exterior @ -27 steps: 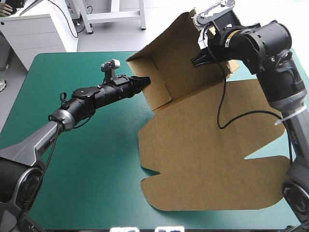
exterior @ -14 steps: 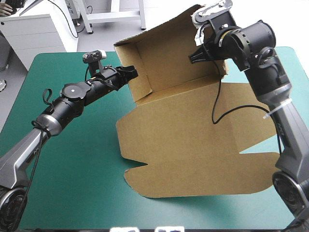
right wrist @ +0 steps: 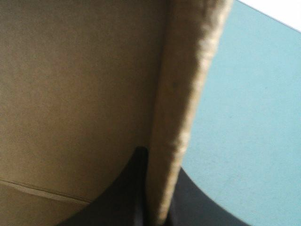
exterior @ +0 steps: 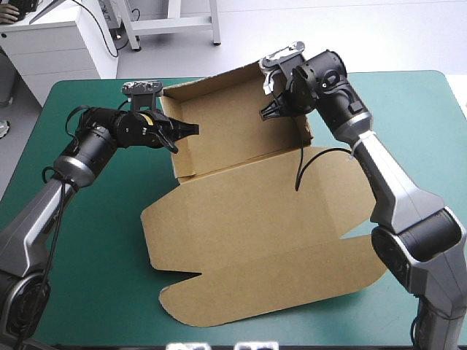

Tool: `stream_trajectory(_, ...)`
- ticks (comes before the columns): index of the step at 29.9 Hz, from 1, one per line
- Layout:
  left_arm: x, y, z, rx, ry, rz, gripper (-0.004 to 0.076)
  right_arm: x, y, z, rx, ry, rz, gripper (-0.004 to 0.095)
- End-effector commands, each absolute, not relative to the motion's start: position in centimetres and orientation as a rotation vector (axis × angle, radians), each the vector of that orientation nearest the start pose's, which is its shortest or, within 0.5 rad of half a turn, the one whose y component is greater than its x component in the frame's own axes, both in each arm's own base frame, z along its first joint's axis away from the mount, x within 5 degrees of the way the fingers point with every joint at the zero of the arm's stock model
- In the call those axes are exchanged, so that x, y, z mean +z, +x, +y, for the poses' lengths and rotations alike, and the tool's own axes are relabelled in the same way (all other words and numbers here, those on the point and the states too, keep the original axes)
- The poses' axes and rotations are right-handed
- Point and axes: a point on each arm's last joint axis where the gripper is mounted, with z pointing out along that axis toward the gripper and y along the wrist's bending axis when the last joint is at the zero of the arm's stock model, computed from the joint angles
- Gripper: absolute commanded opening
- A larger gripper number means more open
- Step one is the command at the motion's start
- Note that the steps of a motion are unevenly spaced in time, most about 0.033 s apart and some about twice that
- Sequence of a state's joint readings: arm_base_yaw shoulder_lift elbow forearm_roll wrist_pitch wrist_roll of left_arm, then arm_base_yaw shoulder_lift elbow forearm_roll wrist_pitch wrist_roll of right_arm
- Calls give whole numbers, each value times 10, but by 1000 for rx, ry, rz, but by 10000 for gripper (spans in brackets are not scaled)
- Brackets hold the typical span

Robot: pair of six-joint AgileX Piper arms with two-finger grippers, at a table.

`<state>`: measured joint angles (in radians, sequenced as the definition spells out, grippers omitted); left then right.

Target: Fold the box

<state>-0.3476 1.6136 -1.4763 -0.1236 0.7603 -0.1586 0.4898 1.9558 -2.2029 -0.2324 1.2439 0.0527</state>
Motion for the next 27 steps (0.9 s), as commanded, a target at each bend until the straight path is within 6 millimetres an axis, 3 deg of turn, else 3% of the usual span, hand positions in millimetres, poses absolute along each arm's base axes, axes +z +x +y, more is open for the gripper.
stream_trajectory(1, 372, 337, -145, -425, 180, 2355, -8, 415, 373, 197, 104, -559, 2378, -16)
stream_trajectory(4, 356, 348, -149, -393, 193, 2428, -8, 397, 386, 197, 147, -544, 2433, -16)
stream_trajectory(11, 300, 372, -156, -278, 231, 2619, -8, 344, 423, 187, 237, -504, 2574, -16)
stream_trajectory(17, 259, 390, -162, -241, 238, 2691, -8, 292, 449, 181, 191, -538, 2675, -16)
stream_trajectory(22, 244, 397, -165, -242, 235, 2693, -8, 258, 460, 180, 165, -580, 2734, -18)
stream_trajectory(25, 246, 398, -165, -234, 275, 2685, 6, 255, 461, 179, 151, -619, 2730, 1)
stream_trajectory(27, 250, 396, -165, -217, 326, 2704, 58, 257, 461, 180, 147, -675, 2713, 70)
